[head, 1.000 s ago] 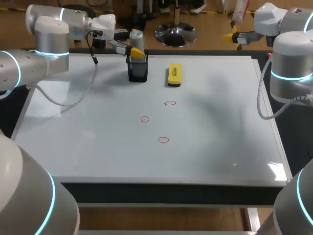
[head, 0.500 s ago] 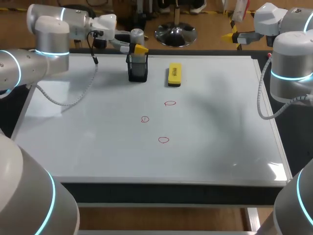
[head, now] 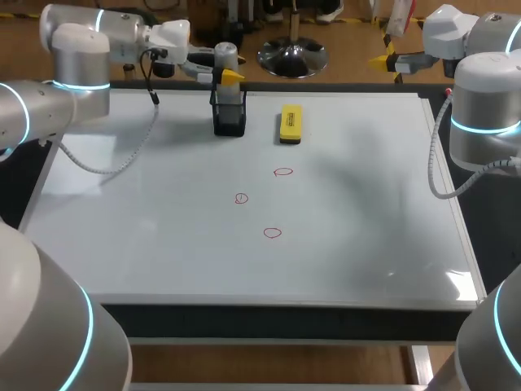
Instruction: Pick up the inspection probe, press it on each red-marked spot on the whiteboard one by one, put down the probe, pick up the eraser, and wipe off all the red marks.
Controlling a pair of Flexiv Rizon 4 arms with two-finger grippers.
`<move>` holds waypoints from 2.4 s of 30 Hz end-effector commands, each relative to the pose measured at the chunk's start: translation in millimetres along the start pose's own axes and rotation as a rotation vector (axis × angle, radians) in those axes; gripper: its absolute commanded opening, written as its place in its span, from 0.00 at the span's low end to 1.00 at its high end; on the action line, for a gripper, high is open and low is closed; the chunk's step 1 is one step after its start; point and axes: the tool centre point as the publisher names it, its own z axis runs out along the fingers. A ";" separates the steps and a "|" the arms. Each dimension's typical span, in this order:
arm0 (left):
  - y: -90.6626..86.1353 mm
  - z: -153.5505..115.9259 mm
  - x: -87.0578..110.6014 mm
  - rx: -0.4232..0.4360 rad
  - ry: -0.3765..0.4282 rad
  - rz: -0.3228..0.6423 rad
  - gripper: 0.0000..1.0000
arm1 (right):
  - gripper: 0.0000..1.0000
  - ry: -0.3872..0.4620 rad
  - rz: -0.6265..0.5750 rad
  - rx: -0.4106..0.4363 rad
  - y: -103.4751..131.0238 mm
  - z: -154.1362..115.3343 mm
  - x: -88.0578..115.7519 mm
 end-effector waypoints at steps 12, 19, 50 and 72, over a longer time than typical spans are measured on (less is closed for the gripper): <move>-39.9 -4.9 14.7 -0.013 -0.041 0.030 0.00 | 1.00 0.001 0.000 -0.001 -0.4 0.1 -0.4; -59.9 -8.4 17.4 -0.006 -0.055 0.053 0.00 | 1.00 0.001 0.000 -0.001 -0.4 0.1 -0.4; -103.0 -79.1 46.3 0.011 -0.276 0.093 0.00 | 1.00 0.001 0.000 -0.001 -0.4 0.1 -0.4; -75.3 -155.3 89.6 -0.014 -0.509 0.056 0.00 | 1.00 0.001 0.000 -0.001 -0.4 0.1 -0.4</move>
